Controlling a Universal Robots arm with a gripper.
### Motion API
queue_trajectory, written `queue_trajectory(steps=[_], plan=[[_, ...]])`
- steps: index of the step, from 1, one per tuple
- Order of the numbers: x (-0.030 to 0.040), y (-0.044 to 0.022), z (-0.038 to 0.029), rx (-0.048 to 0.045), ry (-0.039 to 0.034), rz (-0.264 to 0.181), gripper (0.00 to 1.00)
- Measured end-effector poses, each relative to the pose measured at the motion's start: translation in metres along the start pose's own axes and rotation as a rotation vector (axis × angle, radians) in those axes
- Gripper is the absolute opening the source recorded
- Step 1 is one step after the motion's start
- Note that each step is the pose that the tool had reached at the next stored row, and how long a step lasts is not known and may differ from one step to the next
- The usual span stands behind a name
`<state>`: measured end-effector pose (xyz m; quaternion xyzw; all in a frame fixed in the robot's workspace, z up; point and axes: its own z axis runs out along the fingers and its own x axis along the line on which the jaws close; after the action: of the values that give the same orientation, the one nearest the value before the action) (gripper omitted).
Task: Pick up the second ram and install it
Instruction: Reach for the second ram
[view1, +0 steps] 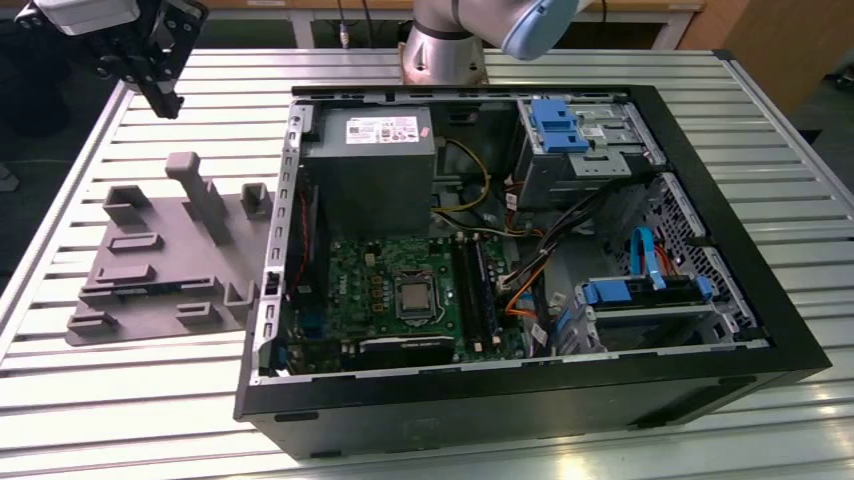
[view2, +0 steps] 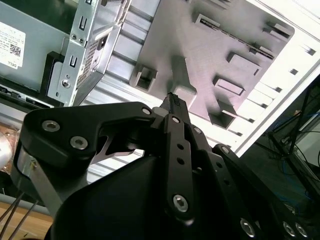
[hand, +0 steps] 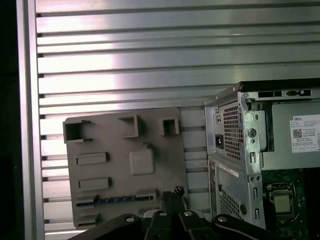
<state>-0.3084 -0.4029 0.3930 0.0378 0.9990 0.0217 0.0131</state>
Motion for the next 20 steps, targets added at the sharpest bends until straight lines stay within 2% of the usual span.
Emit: queue_trajectory(steps=[20], plan=[[0.0105,-0.0029,0.0003,0.0,0.0,0.0,0.11]])
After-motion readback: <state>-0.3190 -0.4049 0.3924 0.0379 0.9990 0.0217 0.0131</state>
